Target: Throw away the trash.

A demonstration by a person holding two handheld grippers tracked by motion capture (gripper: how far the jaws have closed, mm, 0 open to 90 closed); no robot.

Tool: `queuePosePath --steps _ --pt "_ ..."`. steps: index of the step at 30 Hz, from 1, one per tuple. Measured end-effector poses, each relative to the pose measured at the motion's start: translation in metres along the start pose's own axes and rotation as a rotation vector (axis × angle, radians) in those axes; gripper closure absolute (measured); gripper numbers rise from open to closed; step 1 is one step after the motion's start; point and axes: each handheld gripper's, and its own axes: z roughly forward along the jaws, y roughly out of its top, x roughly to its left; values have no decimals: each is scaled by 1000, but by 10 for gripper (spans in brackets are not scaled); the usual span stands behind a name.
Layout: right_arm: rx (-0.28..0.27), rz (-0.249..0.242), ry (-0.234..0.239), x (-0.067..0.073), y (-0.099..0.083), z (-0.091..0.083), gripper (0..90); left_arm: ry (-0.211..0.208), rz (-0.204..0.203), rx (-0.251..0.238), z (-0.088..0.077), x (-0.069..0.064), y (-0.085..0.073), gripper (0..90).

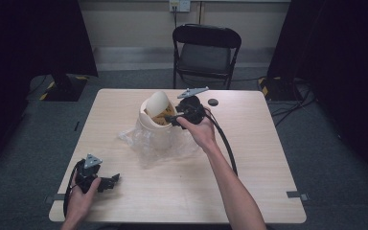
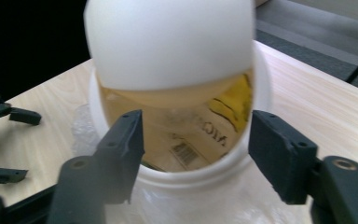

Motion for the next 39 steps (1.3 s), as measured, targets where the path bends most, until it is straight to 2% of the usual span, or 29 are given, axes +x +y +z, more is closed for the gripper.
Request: queuePosePath --steps 2,7,13,20,31,39 --pt "-21 17 -21 -5 -2 -7 286 0 1 0 0 0 0 0" --pt "-26 30 -58 -11 -7 -16 219 0 0 0 0 0 0 0" --pt "-32 49 -77 -17 -16 -27 171 0 0 0 0 0 0 0" --pt "-34 74 -103 -28 -29 -39 167 0 0 0 0 0 0 0" --pt "-31 120 -132 -34 -49 -55 148 0 1 0 0 0 0 0" --pt "-36 148 -177 -42 -64 -74 145 0 0 0 0 0 0 0"
